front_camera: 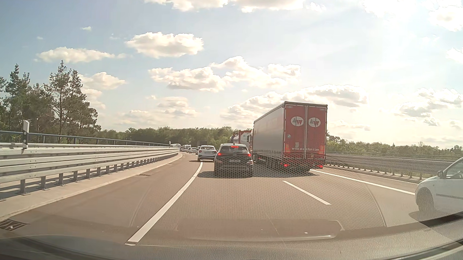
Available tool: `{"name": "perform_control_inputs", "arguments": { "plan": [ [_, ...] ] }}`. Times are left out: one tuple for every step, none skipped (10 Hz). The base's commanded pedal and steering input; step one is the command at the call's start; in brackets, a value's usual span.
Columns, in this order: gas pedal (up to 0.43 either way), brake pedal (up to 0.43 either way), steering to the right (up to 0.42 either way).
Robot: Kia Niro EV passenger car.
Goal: Follow the waypoints while adhering to traffic rules and regulations
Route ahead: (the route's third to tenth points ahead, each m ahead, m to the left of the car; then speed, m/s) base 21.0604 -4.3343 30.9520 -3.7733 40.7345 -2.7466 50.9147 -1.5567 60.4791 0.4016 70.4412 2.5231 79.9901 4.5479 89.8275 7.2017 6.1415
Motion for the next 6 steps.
{"name": "perform_control_inputs", "arguments": {
  "plan": [
    [0.079, 0.000, -0.013],
    [0.079, 0.000, -0.012],
    [0.079, 0.000, -0.011],
    [0.079, 0.000, -0.010],
    [0.079, 0.000, -0.009],
    [0.079, 0.000, -0.008]
  ]
}}
